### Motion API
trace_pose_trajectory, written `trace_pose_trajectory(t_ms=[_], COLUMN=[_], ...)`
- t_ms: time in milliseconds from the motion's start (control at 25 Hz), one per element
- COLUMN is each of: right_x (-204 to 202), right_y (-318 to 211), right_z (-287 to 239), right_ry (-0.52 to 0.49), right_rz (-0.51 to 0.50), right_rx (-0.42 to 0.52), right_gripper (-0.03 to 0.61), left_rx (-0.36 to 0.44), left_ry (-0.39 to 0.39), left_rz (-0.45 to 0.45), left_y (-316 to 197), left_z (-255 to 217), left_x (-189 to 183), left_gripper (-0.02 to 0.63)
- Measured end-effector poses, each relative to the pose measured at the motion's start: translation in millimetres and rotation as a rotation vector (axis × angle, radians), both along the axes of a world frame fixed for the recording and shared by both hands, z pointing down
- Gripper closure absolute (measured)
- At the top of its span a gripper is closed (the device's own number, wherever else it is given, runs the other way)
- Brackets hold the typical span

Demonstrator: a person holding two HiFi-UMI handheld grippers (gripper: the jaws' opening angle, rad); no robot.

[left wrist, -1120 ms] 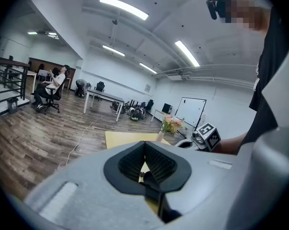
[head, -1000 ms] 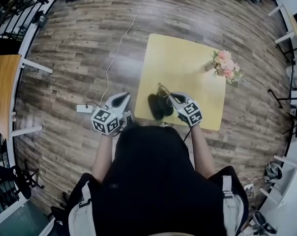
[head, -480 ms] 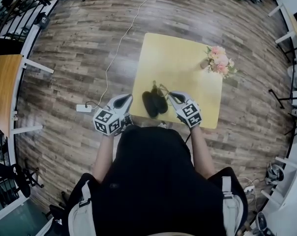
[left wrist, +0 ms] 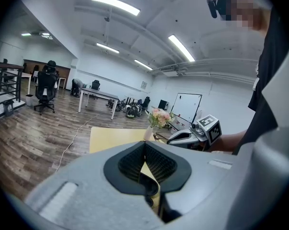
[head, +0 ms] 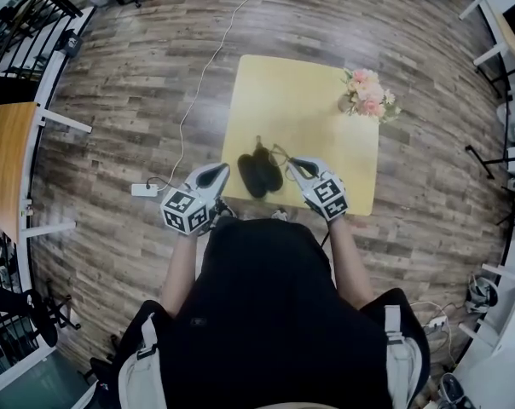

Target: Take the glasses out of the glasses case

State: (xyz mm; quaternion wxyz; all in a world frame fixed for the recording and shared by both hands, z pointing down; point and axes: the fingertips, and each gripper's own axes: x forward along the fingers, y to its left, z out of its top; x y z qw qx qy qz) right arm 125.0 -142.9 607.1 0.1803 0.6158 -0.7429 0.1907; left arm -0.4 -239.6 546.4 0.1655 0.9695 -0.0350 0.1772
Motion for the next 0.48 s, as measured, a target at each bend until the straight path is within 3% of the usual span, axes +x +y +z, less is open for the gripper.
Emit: trace_pose_trajectory(t_ms=[480], right_x=[3.9], right_y=[31.2], right_z=[3.2], right_ry=[-0.007], right_rz=[-0.016], right_rx=[0.017], right_gripper=[0.56], left_rx=[0.003], left_ry=[-0.02], left_rz=[0.018], left_y=[39.5], left_z=[6.2], left_x=[7.2], left_gripper=[0.603])
